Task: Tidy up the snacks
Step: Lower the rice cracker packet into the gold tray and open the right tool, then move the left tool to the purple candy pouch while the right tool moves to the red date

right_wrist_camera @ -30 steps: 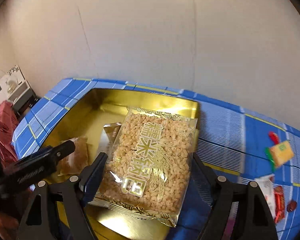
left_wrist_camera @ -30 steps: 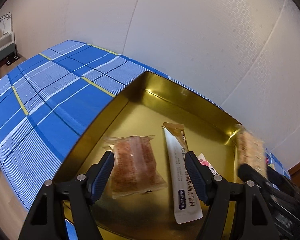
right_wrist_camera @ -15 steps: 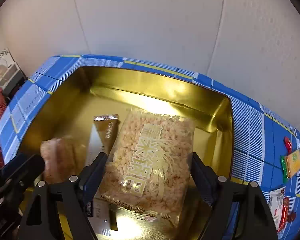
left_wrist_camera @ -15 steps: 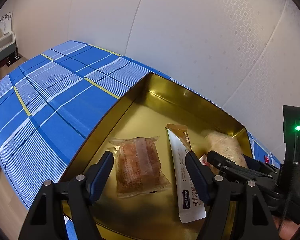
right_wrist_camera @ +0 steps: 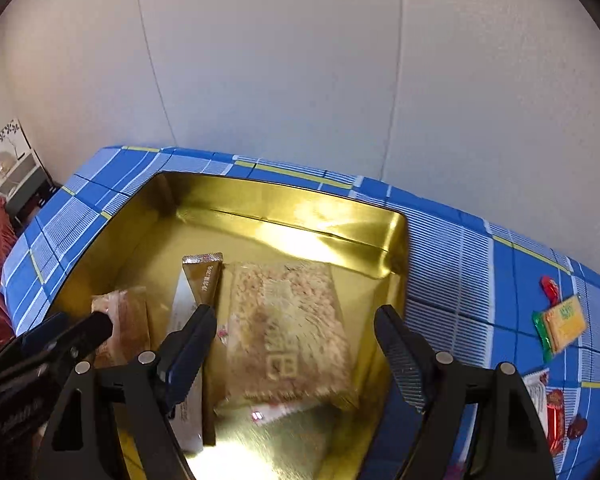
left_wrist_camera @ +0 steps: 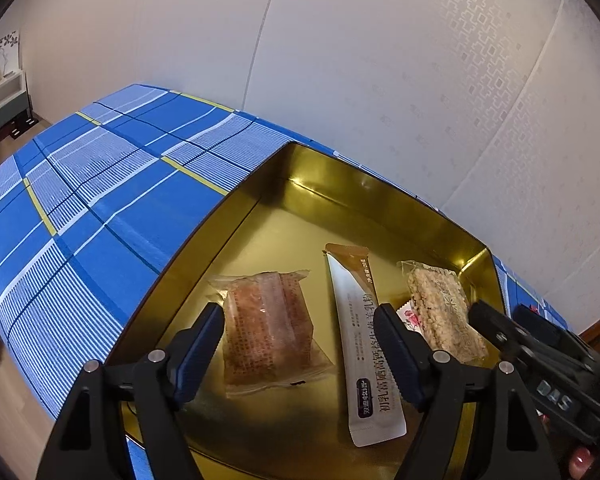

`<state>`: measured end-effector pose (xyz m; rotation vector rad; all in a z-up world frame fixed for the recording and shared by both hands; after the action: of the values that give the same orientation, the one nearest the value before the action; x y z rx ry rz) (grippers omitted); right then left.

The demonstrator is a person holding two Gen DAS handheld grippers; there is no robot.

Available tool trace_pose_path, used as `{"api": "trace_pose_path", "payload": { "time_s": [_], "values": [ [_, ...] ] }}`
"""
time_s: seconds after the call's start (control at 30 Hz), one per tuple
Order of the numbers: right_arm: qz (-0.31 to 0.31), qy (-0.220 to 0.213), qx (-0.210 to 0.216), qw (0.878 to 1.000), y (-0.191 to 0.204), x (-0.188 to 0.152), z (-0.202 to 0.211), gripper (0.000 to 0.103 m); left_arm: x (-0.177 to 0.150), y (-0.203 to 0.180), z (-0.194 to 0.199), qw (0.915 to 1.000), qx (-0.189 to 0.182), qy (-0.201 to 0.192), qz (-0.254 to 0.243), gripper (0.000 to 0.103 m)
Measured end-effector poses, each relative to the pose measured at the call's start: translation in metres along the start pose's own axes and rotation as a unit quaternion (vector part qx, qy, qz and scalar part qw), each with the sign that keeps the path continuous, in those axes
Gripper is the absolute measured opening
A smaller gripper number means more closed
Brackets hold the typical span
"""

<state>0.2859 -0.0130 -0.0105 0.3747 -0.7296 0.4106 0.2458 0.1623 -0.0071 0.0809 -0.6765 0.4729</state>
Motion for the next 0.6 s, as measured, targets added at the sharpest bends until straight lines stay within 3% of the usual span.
{"api": "trace_pose_path", "payload": {
  "time_s": [0.4,0.6],
  "values": [
    [-0.023,-0.040,-0.008,0.999,-0.041,-0.026,0.069,0.083,-0.005,-0.017,0.008,0.9994,0.000,-0.017,-0.030,0.082],
    [-0.044,-0.055,-0.038,0.997,-0.081,-0.057,0.106,0.083,-0.009,-0.027,0.016,0.9980,-0.005,-0.031,-0.055,0.084]
  ]
}}
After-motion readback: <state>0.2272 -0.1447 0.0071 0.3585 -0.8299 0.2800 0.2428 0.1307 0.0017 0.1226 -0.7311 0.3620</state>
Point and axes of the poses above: each gripper's, at about its wrist camera, not at the fingertips, and z roughly against the way its jaws point, y to its left, x to its top, the point moved 9 cm from there along -z, roughly the way its jaws point, and after that the axes turned 14 degrees about x, right-handed, at the moved point
